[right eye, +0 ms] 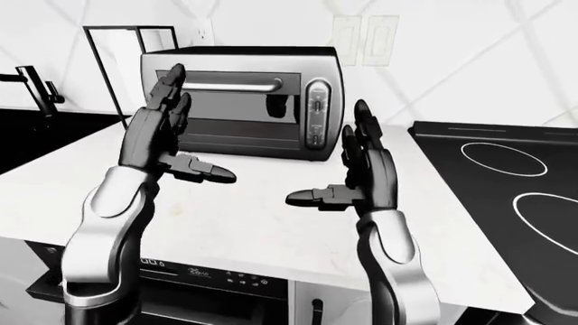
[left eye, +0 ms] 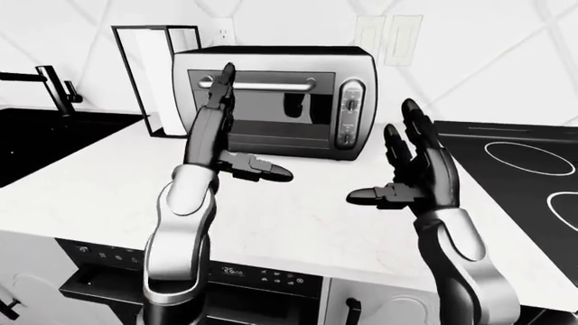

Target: Open the toaster oven door.

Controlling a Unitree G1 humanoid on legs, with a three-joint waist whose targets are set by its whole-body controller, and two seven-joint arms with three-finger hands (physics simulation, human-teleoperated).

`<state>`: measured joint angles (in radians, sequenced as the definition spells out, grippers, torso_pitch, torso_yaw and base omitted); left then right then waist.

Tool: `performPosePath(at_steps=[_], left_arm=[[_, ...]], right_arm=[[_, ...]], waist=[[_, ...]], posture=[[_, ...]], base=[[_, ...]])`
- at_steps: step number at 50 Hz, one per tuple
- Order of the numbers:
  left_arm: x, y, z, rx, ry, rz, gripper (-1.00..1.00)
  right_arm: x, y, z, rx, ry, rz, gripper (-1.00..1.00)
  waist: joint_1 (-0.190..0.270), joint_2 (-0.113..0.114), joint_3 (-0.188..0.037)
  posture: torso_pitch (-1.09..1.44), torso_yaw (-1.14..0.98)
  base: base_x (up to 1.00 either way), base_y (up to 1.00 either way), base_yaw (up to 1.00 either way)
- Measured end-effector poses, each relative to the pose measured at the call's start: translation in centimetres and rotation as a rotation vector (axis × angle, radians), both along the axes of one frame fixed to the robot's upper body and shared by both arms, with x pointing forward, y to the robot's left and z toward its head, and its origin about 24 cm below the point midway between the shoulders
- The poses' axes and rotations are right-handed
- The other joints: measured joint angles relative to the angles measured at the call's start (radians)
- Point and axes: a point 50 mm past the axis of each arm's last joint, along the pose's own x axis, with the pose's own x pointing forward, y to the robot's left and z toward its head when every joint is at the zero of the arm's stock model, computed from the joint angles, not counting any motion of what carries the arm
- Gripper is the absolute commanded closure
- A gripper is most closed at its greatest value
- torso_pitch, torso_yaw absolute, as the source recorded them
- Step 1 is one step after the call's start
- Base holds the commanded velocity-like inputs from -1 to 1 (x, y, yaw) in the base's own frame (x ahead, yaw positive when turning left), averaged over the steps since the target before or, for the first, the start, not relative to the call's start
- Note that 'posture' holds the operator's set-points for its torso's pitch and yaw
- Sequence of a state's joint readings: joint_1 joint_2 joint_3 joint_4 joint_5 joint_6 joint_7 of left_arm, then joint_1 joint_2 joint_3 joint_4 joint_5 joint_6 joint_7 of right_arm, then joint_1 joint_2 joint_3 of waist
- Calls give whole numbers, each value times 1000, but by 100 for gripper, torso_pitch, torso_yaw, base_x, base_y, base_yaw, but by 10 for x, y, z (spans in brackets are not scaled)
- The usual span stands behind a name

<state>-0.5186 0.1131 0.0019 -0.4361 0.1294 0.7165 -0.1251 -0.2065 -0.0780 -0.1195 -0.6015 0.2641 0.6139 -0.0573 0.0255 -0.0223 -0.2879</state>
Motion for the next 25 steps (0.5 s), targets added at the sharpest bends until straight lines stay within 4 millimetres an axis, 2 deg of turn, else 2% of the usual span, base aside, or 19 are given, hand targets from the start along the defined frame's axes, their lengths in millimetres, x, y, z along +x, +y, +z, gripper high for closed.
performPosePath(at_steps=[4, 7, 11, 20, 25], left_arm=[[11, -2, 6, 77, -7, 7, -100], [29, -5, 10, 176, 1, 18, -100], [44, -4, 12, 280, 0, 54, -100], [73, 1, 1, 499, 17, 129, -100], [82, -8, -3, 608, 9, 101, -100]], right_arm=[[1, 1, -2, 1, 3, 3, -100], [0, 0, -1, 1, 5, -3, -100], [-1, 1, 1, 3, -4, 3, -100], [-1, 1, 1, 5, -4, 2, -100], [-1, 2, -1, 5, 2, 4, -100]], waist=[[-3, 0, 0], [-2, -4, 2], [-6, -5, 4], [-13, -11, 6], [-13, -15, 6]], posture=[[-37, 0], [-37, 0], [-37, 0], [-37, 0], [-37, 0]], base=[[0, 0, 0], [0, 0, 0], [0, 0, 0], [0, 0, 0], [0, 0, 0]])
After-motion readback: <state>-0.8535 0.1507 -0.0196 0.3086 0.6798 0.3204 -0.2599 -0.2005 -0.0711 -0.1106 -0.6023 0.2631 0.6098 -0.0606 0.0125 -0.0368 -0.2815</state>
